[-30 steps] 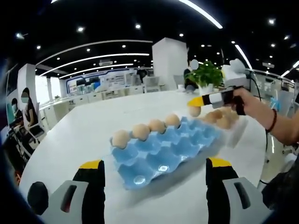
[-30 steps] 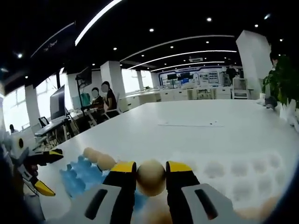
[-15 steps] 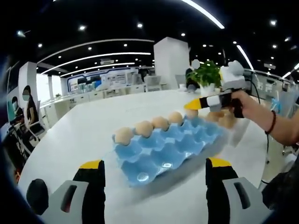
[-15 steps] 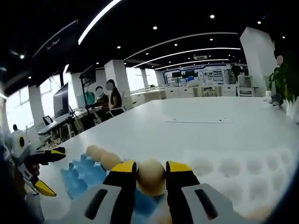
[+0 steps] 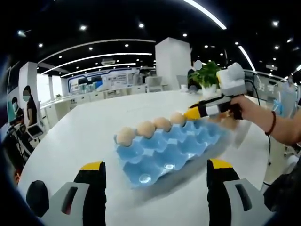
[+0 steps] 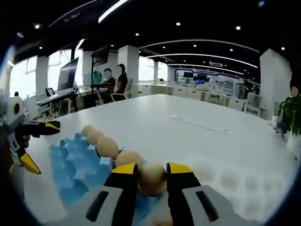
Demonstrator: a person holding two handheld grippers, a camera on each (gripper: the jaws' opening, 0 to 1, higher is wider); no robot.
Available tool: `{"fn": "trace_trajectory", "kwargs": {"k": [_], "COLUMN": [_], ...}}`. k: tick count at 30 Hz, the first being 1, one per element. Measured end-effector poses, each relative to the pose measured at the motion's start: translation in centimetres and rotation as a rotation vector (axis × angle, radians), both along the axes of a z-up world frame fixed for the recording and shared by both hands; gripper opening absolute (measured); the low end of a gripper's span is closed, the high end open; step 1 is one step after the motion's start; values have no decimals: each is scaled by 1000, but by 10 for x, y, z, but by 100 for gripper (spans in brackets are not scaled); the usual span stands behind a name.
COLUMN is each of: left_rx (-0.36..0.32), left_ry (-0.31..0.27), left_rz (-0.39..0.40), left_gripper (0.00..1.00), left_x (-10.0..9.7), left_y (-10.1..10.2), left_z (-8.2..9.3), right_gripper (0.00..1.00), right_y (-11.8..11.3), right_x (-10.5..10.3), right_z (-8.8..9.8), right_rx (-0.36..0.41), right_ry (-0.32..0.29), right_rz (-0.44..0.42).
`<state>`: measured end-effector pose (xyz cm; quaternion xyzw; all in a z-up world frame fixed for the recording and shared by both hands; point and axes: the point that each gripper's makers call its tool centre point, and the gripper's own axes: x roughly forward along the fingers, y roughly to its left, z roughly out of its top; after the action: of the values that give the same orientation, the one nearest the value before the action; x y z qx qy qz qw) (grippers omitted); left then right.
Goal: Place the egg into an empty slot of the egg tray after lifting it from the table, then release the egg inside the slot.
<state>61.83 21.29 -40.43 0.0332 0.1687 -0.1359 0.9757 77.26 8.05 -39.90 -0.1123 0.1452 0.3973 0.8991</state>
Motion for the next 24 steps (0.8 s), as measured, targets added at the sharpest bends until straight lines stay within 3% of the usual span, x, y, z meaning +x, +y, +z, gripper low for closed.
{"fn": "trace_trajectory", "kwargs": {"k": [15,20,24], "left_rx": [-1,-7,-10], "left_ry": [-3,-7,-11], "left_rz": [-4,0,-1], "left_gripper": [89,91,92], "left_x": [2,2,3], "left_y": [-1,0,-1], "left_z": [1,3,5], "right_gripper": [25,32,46], "right_y": [-1,-4,-7], "right_x": [-1,0,5], "right_z": [-2,0,3], "right_rx": [16,46,48], "right_ry": [38,52,41], "right_rz": [12,-2,-12]}}
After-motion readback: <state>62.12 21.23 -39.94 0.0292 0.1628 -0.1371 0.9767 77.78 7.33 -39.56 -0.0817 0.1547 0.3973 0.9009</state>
